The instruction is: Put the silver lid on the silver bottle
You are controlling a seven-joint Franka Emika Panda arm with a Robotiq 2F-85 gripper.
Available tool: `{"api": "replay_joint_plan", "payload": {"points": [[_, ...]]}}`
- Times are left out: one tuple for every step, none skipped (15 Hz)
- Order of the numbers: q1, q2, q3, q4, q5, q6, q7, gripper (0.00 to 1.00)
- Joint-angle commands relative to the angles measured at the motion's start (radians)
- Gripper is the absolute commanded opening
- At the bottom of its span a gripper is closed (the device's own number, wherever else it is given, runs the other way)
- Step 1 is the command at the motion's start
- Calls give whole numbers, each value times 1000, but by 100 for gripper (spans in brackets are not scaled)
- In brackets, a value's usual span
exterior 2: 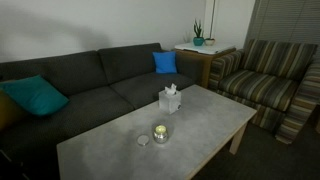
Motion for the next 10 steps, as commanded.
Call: {"api": "replay_joint_plan", "payload": {"points": [[-42,9,39,2,24,-5,-18,100],[-42,9,39,2,24,-5,-18,100],[-42,9,39,2,24,-5,-18,100],[-42,9,39,2,24,-5,-18,100],[-42,9,39,2,24,-5,-18,100],[-42,19,43,15,20,-11,-20,100],[-41,29,46,30,17,-20,-27,100],[-40,41,48,46,19,-29,-32,100],[-35,54,50,65,18,-38,-42,100],[-32,67,50,80,19,-43,-52,100]]}}
